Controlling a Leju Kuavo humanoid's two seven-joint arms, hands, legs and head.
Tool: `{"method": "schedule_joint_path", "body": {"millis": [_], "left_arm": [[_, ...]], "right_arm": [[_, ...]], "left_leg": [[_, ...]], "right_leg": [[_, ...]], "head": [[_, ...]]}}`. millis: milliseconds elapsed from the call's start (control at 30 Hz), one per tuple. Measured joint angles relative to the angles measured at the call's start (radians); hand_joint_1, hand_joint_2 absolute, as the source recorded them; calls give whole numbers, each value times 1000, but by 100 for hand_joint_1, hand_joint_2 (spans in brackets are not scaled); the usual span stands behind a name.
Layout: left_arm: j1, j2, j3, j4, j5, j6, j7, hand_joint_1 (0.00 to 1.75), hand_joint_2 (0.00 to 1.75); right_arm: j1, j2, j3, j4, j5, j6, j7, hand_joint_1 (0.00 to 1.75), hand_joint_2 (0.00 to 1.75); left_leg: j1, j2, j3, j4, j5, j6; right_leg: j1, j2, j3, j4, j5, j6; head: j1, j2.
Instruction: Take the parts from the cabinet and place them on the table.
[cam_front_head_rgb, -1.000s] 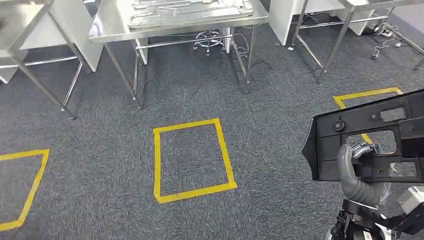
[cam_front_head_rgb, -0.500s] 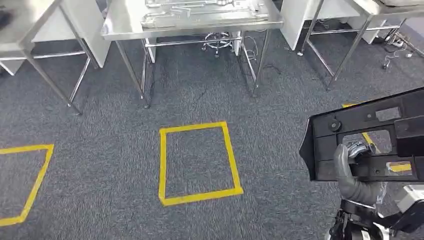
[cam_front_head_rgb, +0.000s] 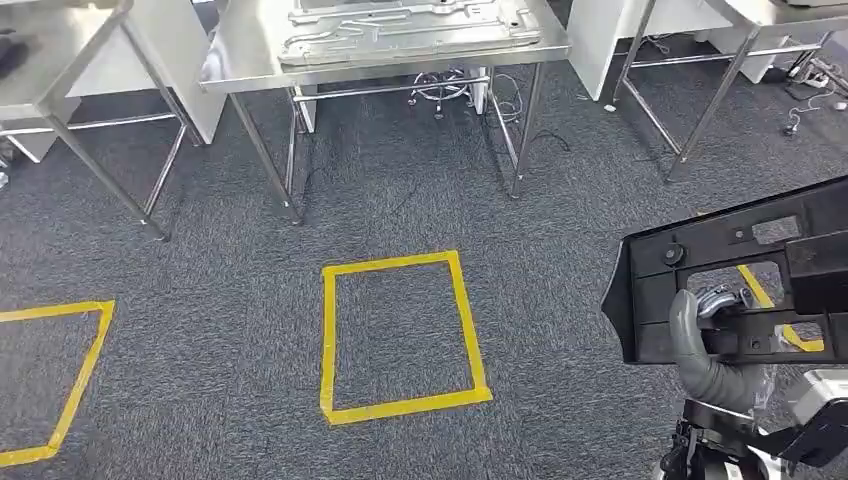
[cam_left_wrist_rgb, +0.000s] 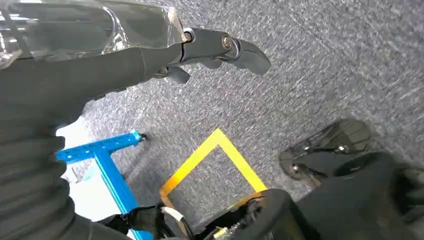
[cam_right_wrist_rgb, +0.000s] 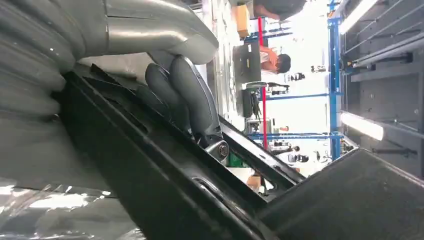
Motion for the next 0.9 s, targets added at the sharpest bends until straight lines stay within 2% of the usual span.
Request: {"method": "schedule_joint_path", "body": {"millis": [33,67,100,133,167,200,233,267,300,333,367,400,433,467,567,600,633,667,733,767,800,833,900], "left_arm": [[1,0,0,0,0,2,0,0,175],[2,0,0,0,0,2,-1,0,175],[3,0,0,0,3,2,-2,0,175],[3,0,0,0,3,2,-2,0,175],[2,0,0,0,1,2,-2,0,175],[2,0,0,0,-1,2,-3,0,175],[3,0,0,0,-1,2,-2,0,175],[4,3,0,0,0,2,-3,0,175],[2,3,0,0,0,2,-2,0,175],[2,3,0,0,0,2,-2,0,175],[2,3,0,0,0,2,-2,0,175],[2,3,0,0,2,2,-3,0,175],[4,3,0,0,2,2,-3,0,175],[2,3,0,0,3,2,-3,0,175],[0,2,0,0,3,2,-3,0,175],[3,1,0,0,3,2,-3,0,175],[6,1,0,0,3,2,-3,0,175],[7,1,0,0,3,2,-3,0,175],[7,0,0,0,3,2,-3,0,175],[6,0,0,0,3,1,-3,0,175],[3,0,0,0,3,1,-2,0,175],[0,0,0,0,3,1,-2,0,175],[3,0,0,0,4,2,-1,0,175]], "right_arm": [[0,0,0,0,0,0,0,175,175],[0,0,0,0,1,0,3,175,175],[0,0,0,0,2,0,3,175,175],[0,0,0,0,3,0,5,175,175],[-1,0,0,0,3,0,6,175,175],[-3,0,0,0,4,0,6,175,175],[-4,0,0,0,4,0,6,175,175],[-5,0,0,0,6,0,7,175,175],[-8,0,0,0,6,0,9,175,175],[-9,0,0,0,6,1,12,175,175],[-8,0,1,2,6,1,16,175,175],[-9,-2,1,2,8,2,18,175,175],[-9,-4,1,2,9,2,21,175,175],[-14,-4,2,2,10,2,24,175,175],[-15,-7,2,5,15,3,30,175,175],[-15,-7,2,6,17,2,33,175,175],[-15,-7,2,8,18,3,36,175,175],[-15,-7,2,9,18,3,39,175,175],[-17,-7,2,10,20,3,41,175,175],[-18,-7,3,11,21,3,42,175,175],[-18,-7,4,12,24,3,44,175,175],[-19,-9,6,12,26,4,48,175,175],[-19,-9,8,13,29,5,50,175,175]], "left_leg": [[4,0,-57,97,-33,-5],[7,0,-111,181,-49,-8],[8,1,-132,197,-37,-8],[8,1,-126,161,3,-5],[7,1,-95,79,61,0],[2,1,-55,-23,123,11],[-3,2,-19,-119,173,26],[-11,6,-5,-181,189,40],[-14,6,0,-186,183,47],[-15,5,2,-189,177,48],[-12,4,6,-194,173,51],[-11,3,26,-196,169,57],[-5,3,42,-203,170,56],[-5,3,52,-201,165,61],[-7,1,65,-201,149,69],[-7,-1,73,-201,141,68],[-7,-2,85,-201,131,67],[-7,-4,99,-201,122,64],[-7,-5,129,-201,98,57],[-11,-7,131,-201,88,51],[-14,-7,141,-200,78,48],[-17,-7,139,-211,67,44],[-15,-6,155,-204,62,40]], "right_leg": [[0,0,4,0,-6,0],[0,0,10,0,-13,1],[0,0,19,0,-19,2],[0,0,31,0,-27,3],[0,0,45,0,-35,4],[1,0,61,-4,-43,6],[1,0,76,-12,-49,8],[3,1,87,-18,-54,15],[4,5,91,-25,-60,22],[4,5,99,-31,-62,27],[5,5,101,-16,-53,32],[7,5,107,-14,-57,36],[3,2,106,4,-74,37],[7,2,77,66,-101,39],[12,3,-83,309,-190,42],[12,2,-118,338,-199,44],[12,2,-127,318,-181,44],[12,2,-117,260,-142,42],[12,2,-65,82,-9,41],[12,2,-54,10,58,38],[13,1,-52,5,24,25],[14,1,-46,2,39,22],[12,1,-39,3,32,10]], "head": [[0,0],[0,0],[0,0],[0,0],[0,0],[0,0],[0,0],[0,0],[0,0],[0,0],[0,0],[0,0],[0,0],[0,0],[0,0],[0,0],[0,0],[0,0],[1,0],[1,0],[1,0],[0,0],[0,0]]}}
